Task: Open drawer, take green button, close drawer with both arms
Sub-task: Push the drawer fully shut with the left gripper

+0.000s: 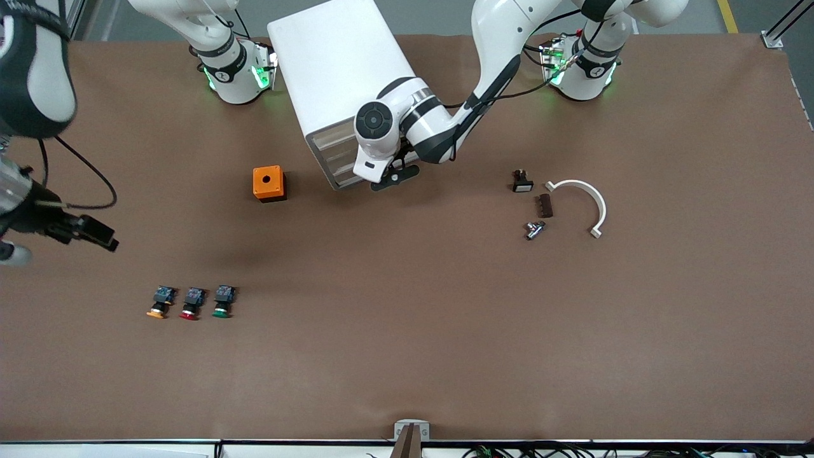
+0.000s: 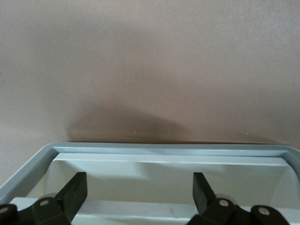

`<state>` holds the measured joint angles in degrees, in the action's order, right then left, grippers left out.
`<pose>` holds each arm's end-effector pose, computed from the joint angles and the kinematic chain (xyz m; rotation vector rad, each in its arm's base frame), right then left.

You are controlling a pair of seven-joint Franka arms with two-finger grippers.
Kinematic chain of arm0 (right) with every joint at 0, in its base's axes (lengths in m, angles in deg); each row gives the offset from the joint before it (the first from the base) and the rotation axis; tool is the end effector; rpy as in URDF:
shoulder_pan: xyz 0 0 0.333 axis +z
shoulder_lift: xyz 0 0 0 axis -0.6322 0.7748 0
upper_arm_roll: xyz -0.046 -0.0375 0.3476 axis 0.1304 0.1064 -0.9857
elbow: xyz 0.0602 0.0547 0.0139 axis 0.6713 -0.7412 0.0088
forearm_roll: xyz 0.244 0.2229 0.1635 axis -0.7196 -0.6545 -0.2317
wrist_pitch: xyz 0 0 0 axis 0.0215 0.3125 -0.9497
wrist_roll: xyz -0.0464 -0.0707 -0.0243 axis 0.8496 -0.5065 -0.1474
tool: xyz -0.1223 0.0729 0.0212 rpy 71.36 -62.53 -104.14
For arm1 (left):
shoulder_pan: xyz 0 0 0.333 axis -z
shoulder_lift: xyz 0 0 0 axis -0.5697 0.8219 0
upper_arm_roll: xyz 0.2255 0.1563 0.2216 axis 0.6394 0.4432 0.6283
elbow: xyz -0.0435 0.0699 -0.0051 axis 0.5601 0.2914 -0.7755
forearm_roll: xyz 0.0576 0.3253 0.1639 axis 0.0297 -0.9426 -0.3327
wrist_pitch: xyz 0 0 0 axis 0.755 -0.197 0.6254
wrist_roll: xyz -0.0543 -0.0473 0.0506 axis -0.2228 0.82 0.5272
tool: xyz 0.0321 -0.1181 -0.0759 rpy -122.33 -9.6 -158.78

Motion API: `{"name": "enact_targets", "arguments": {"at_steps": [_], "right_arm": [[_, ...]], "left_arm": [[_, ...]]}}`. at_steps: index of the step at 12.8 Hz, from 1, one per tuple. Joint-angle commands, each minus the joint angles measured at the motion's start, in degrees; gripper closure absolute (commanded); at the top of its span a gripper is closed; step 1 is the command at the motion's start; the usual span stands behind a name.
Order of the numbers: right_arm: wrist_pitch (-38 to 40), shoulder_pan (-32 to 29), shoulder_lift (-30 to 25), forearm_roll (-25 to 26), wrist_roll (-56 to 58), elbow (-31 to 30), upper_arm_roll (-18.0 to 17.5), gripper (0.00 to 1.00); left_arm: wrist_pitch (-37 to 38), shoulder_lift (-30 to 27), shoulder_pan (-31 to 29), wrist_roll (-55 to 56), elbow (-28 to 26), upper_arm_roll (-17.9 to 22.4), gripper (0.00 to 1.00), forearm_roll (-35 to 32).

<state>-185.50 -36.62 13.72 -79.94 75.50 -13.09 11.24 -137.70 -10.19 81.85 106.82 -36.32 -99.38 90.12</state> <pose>0.5769 -0.0492 0.5430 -3.0840 0.2954 -0.1731 0.3455 -0.5950 0.2360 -3.0170 -0.5621 0.4606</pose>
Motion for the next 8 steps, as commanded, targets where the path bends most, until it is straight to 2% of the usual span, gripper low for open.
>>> {"name": "enact_targets", "arguments": {"at_steps": [1, 5, 8], "right_arm": [[3.10, -1.09, -5.86, 1.22, -0.33, -2.77, -0.86, 0.00], [8.11, -1.62, -8.60, 1.22, -0.07, -1.02, -0.86, 0.00], [10.32, -1.62, -8.07, 1.48, 0.54, 2.33, -1.47, 0.00]], "left_arm": [[-0.33, -0.28, 0.78, 0.85, -0.41, -0.20, 0.01, 1.45], [-0.24, -0.89, -1.06, 0.58, 0.03, 0.32, 0.00, 1.37], [-0.15, -3.52, -7.98, 0.06, 0.30, 0.67, 0.00, -0.03]]}}
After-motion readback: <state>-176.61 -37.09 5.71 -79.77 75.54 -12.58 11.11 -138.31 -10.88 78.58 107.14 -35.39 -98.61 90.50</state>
